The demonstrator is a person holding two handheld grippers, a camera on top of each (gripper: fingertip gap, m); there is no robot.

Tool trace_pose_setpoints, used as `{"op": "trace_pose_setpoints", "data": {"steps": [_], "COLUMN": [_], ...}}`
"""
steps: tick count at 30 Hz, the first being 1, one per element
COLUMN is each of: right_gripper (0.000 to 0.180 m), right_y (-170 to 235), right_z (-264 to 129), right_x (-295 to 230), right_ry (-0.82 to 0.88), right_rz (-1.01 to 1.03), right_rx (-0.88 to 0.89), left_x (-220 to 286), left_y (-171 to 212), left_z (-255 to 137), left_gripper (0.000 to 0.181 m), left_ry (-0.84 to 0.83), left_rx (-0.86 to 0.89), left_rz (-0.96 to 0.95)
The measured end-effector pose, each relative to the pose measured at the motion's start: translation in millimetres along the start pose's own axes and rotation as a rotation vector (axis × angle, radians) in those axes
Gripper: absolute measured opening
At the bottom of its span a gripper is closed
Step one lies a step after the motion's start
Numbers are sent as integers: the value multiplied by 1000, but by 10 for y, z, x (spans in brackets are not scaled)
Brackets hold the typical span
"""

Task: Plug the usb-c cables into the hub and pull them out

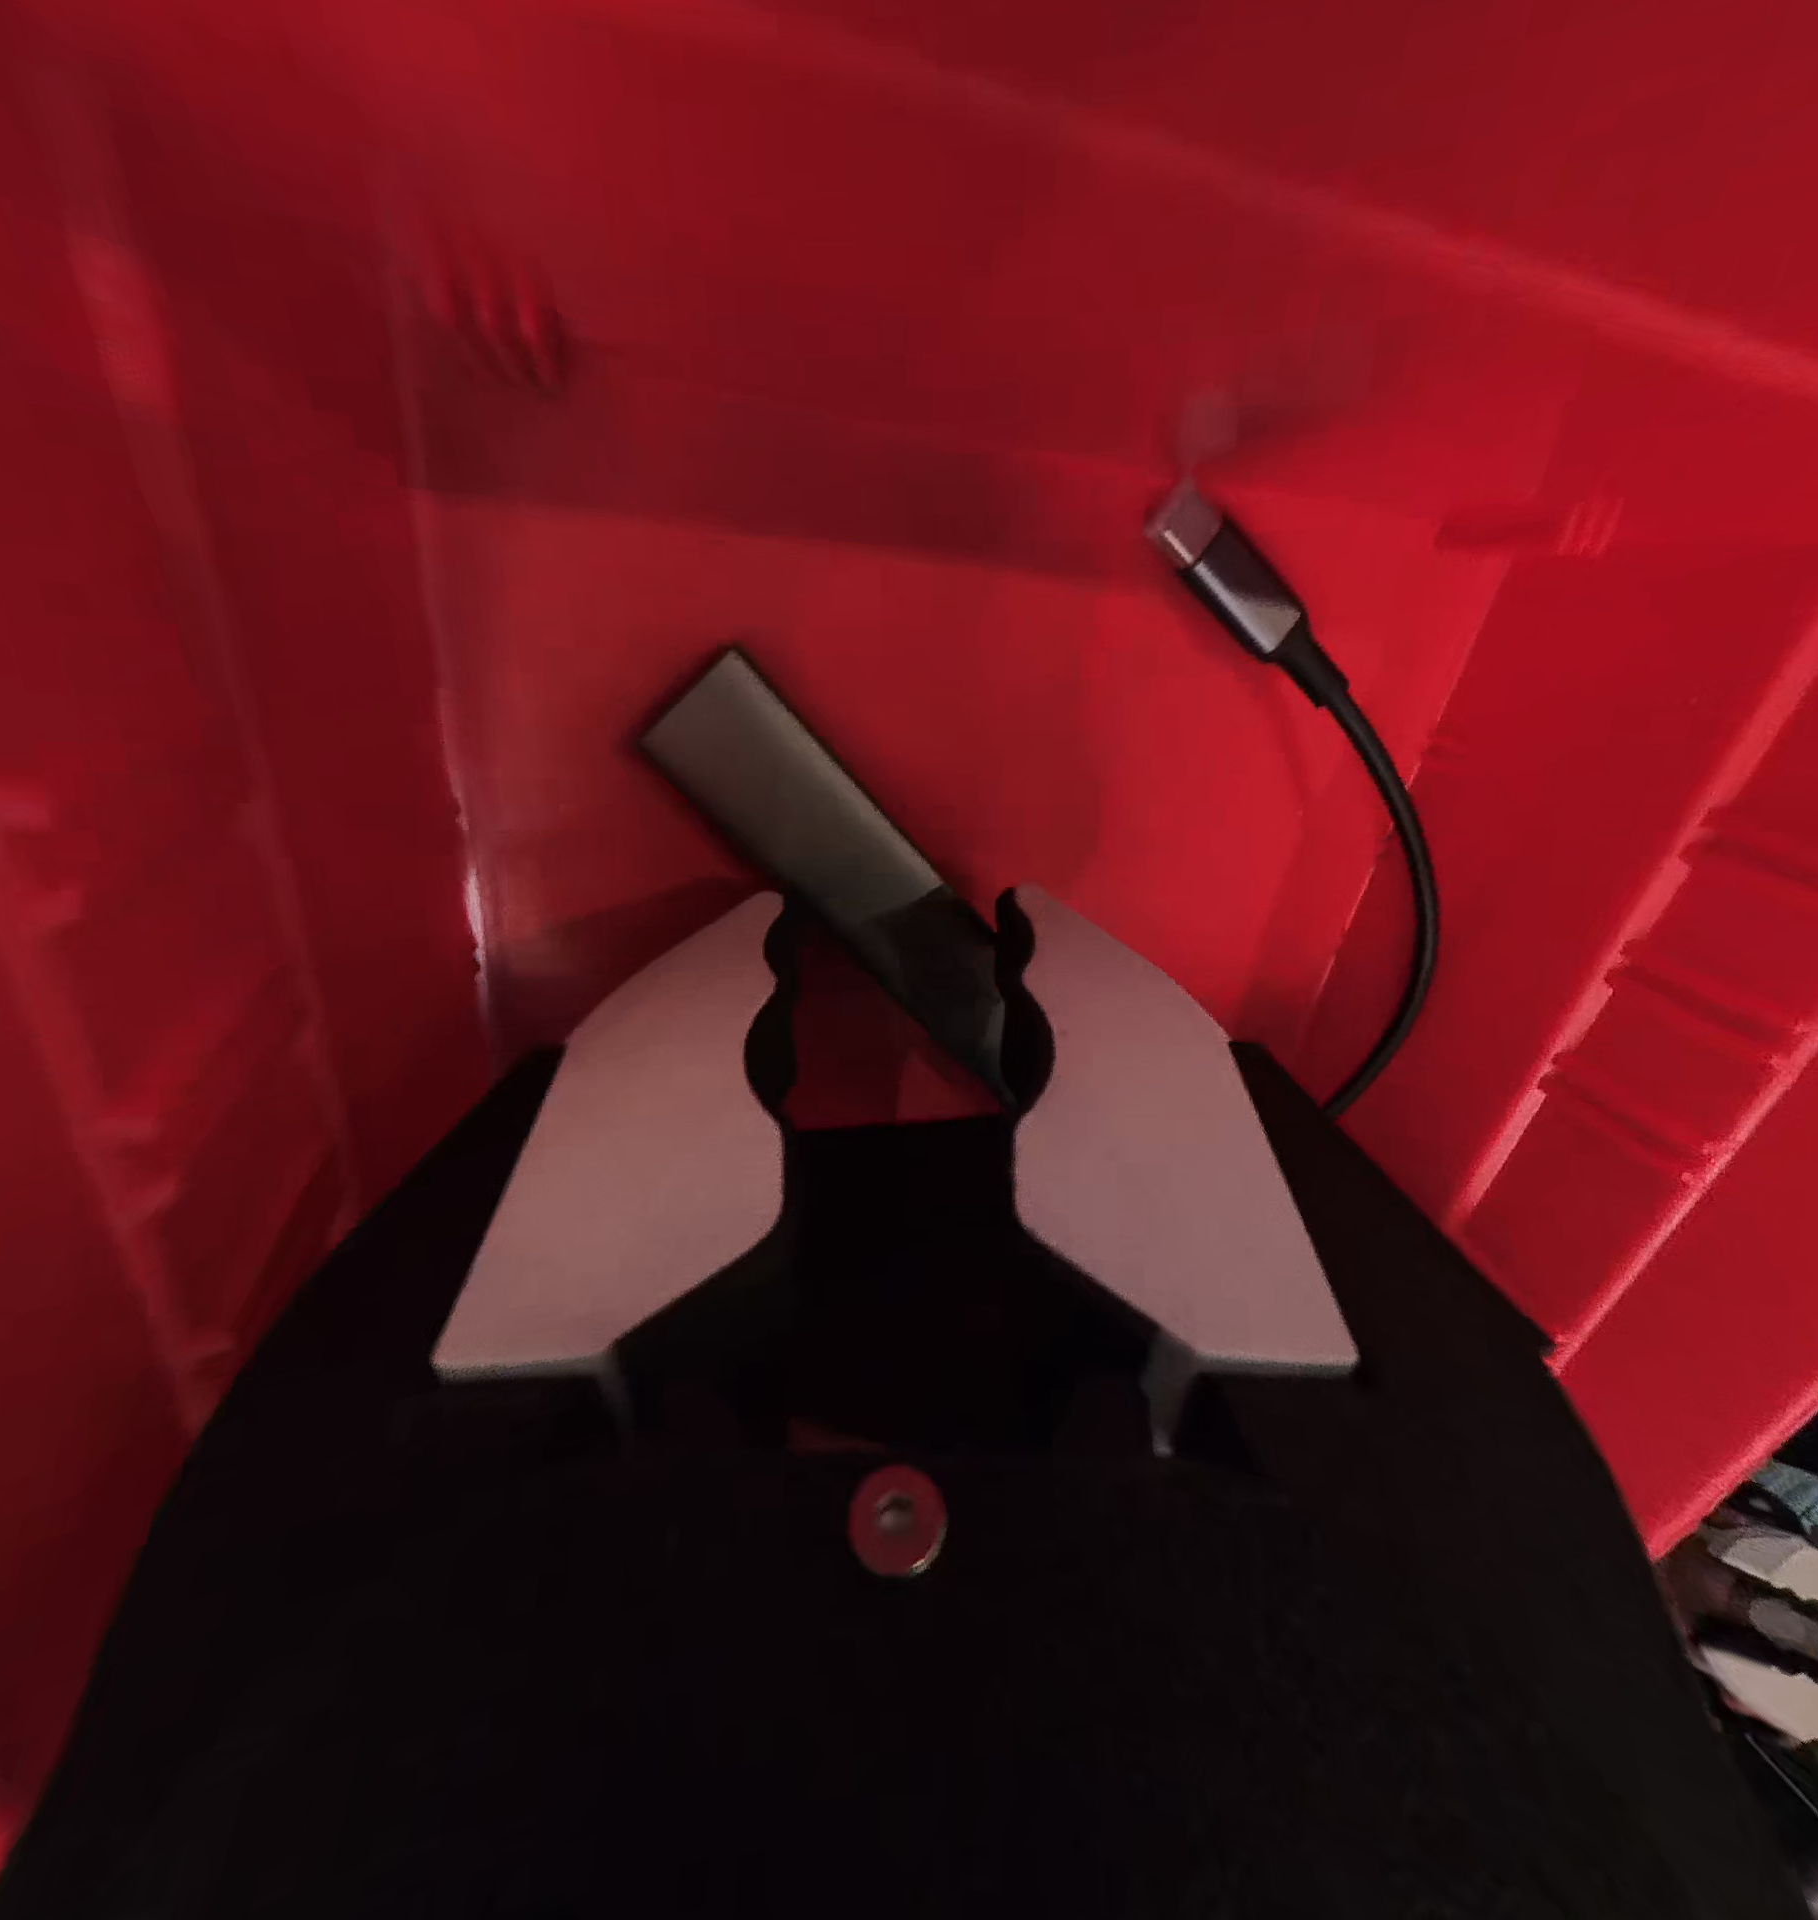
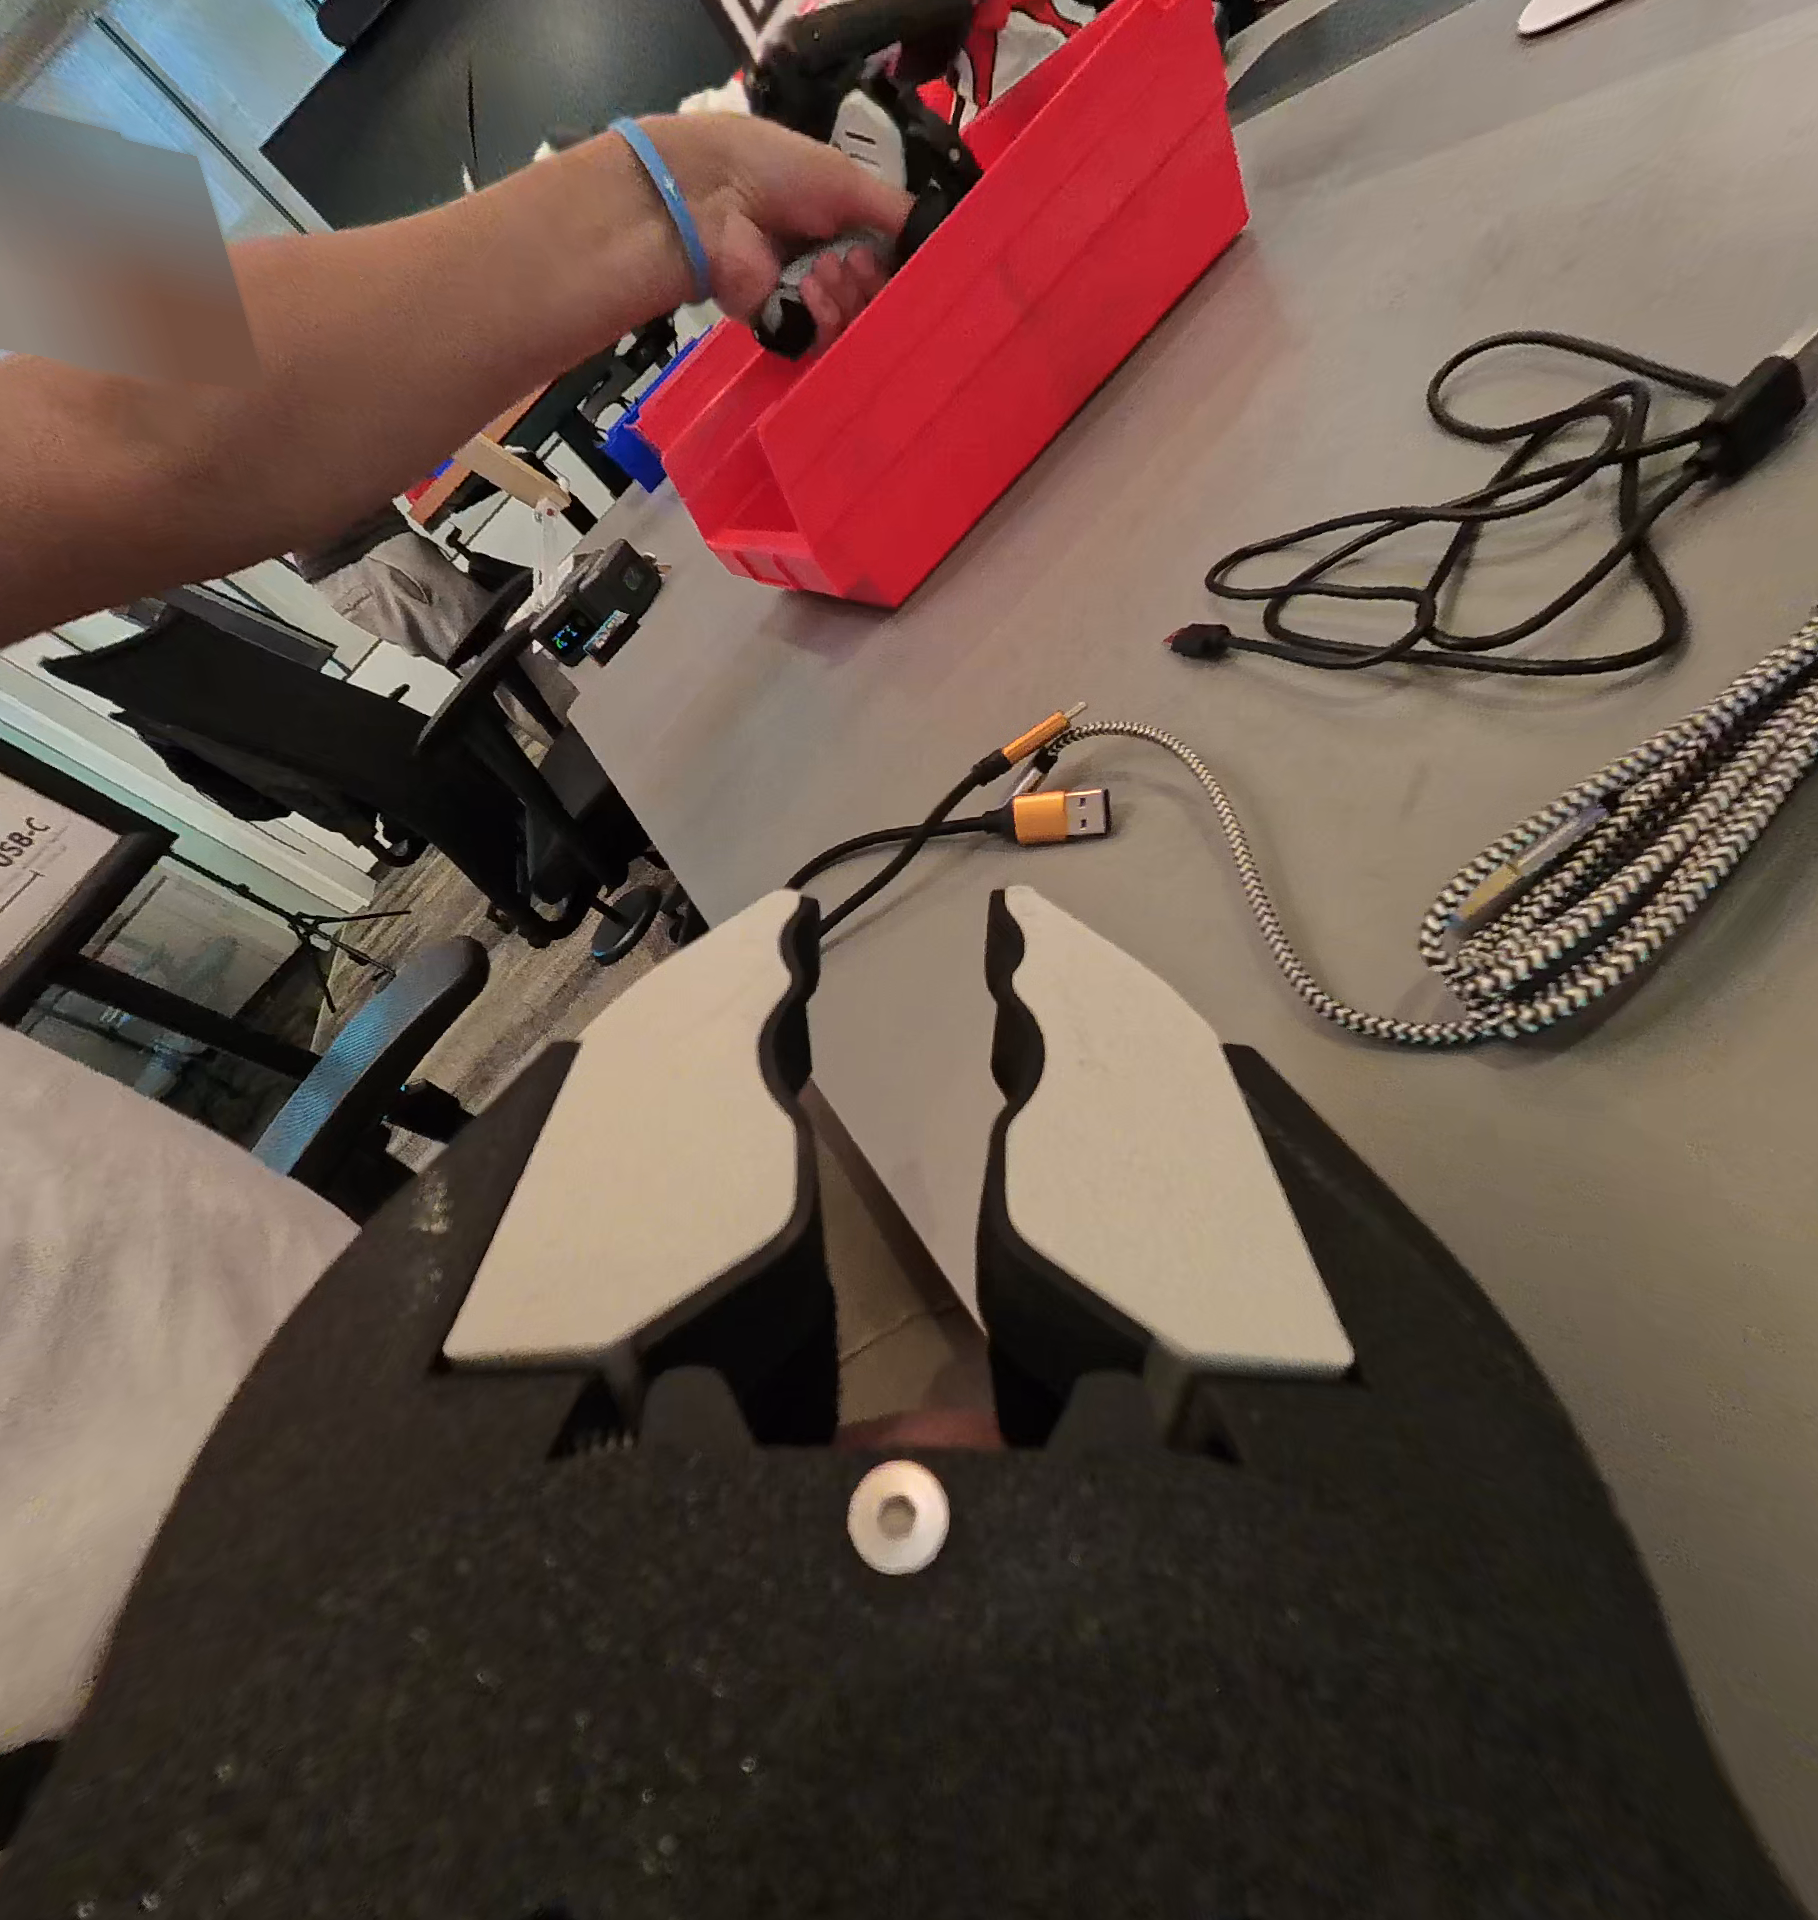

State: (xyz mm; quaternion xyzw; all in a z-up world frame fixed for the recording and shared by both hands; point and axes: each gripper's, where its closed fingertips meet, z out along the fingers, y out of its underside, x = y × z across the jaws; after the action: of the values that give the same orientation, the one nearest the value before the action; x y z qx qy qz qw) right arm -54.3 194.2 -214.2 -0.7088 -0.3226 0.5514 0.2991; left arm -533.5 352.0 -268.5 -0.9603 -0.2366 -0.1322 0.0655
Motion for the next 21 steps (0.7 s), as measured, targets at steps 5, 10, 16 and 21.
{"op": "trace_pose_setpoints", "data": {"steps": [5, 10, 16, 21], "right_gripper": [30, 29, 29, 32], "right_y": [-11, -78, -407, -1087], "right_z": [-2, -10, 106, 294], "right_x": [16, 71, -24, -468], "right_ry": [19, 70, 73, 8], "right_rz": [-29, -98, -191, -428], "right_rx": [3, 17, 42, 62], "left_x": [266, 756, 1695, 2506], "left_y": [-197, -167, 704, 1699], "left_z": [-381, -1415, -2412, -1979], "left_gripper": [27, 23, 22, 22], "left_ry": [86, 0, -388, -628], "left_rx": [293, 774, 1200, 1234], "left_rz": [229, 585, 1086, 1552]}}
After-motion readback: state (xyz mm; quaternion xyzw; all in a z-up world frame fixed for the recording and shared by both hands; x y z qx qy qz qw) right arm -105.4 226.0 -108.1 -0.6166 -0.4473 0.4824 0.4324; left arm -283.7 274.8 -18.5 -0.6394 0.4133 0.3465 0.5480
